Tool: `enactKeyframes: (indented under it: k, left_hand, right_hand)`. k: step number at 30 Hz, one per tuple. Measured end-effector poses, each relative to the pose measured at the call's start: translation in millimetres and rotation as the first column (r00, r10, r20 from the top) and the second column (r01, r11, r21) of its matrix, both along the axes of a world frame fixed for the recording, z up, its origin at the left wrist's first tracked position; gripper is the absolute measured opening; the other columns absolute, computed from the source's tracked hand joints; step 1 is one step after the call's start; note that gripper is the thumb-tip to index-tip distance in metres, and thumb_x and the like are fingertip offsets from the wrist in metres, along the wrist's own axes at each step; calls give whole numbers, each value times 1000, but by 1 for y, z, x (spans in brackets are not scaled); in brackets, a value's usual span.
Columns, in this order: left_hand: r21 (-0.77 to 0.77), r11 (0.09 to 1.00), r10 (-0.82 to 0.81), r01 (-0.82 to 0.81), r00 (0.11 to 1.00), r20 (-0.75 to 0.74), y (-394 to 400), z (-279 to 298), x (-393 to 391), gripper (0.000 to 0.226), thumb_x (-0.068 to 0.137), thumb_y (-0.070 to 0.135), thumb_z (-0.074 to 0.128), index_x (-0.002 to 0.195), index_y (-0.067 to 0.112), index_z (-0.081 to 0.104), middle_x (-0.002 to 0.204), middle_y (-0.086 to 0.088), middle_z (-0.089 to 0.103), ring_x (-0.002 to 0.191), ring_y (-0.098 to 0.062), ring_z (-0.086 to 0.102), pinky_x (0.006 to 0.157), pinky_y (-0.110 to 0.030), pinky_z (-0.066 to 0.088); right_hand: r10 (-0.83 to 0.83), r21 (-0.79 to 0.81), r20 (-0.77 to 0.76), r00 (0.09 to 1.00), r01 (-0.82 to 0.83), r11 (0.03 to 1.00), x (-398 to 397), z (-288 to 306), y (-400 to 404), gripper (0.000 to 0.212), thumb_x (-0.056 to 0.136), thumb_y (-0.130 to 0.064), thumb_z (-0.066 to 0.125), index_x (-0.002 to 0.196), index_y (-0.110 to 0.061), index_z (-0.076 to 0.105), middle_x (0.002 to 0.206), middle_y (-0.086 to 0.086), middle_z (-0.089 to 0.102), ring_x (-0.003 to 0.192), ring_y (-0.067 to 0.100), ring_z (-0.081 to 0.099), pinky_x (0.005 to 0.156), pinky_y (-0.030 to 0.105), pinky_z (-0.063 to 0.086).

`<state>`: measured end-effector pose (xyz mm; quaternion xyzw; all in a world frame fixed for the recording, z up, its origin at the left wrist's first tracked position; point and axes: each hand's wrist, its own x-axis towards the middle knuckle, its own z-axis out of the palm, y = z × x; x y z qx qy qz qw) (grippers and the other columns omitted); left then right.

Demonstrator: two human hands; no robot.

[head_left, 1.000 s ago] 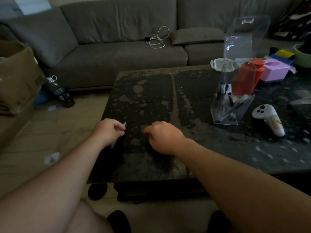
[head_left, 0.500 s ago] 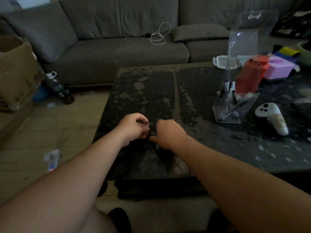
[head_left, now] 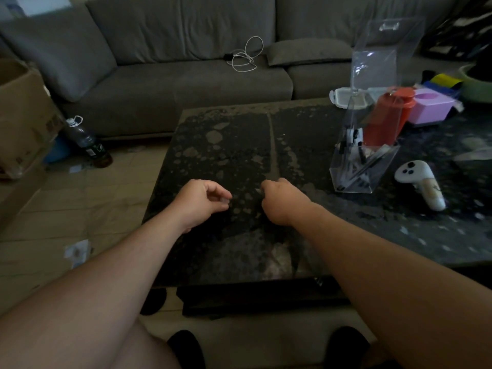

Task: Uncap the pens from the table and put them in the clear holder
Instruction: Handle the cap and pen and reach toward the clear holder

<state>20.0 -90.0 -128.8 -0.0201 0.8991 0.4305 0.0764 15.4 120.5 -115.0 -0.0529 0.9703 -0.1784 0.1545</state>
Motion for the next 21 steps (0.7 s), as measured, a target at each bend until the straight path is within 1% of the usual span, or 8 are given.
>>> enactKeyframes:
  k: [3,5,7,9,11,14,17,21]
  left_hand:
    - [-16,1000,-7,7,1000,-14,3,1,0,25,92,13,80,101,36,79,102,15,76,100,-2,69,95,-29,53]
    - [-32,999,-8,7,1000,-29,6,1,1,27,93,16,79,107,39,78,105,16,74,102,-3,67,97,-32,53]
    - [-47,999,-1,-1,999,-43,9,2,1,29,91,16,81,109,39,77,102,15,74,98,-4,68,94,-32,55]
    - [-74,997,6,-10,998,-63,13,3,1,25,88,18,84,99,38,76,96,13,74,92,-3,69,88,-30,57]
    - [-98,995,4,-12,997,-77,17,3,2,22,86,18,86,94,37,76,94,12,74,90,-4,69,86,-32,58]
    - [-82,997,-12,6,997,-79,21,3,2,22,85,18,86,92,36,76,92,12,76,88,-4,71,88,-34,60]
    - [-46,999,-17,13,996,-87,22,4,2,22,85,18,87,92,37,77,91,12,77,88,-5,73,89,-37,61]
    - [-68,997,-27,21,995,-93,24,6,4,21,85,21,87,93,37,77,91,12,76,86,-5,72,88,-37,61]
  right_hand:
    - [37,-35,-95,995,-41,999,3,4,8,38,104,-26,53,139,-39,53,138,4,54,122,26,57,102,52,51]
    - [73,33,-157,985,-69,997,6,7,13,39,106,-31,51,140,-50,52,141,-2,55,130,26,53,107,60,42]
    - [125,96,-185,975,-109,989,8,8,15,37,106,-36,50,138,-56,52,138,-7,57,131,24,51,105,62,35]
    - [148,101,-209,967,-129,986,9,9,14,34,106,-41,49,136,-57,54,133,-8,59,127,22,53,101,60,37]
    - [152,88,-243,958,-135,987,11,8,10,32,106,-43,48,134,-58,55,131,-9,60,124,21,55,98,57,38]
    - [154,63,-277,948,-142,988,12,6,8,28,106,-44,48,129,-58,58,124,-10,61,121,21,56,96,55,38]
    - [157,73,-262,952,-143,987,12,6,9,28,106,-44,48,127,-59,58,119,-10,60,120,21,57,94,54,38]
    - [163,75,-242,957,-148,986,13,8,11,28,106,-45,48,128,-58,58,115,-11,57,120,21,56,95,54,38]
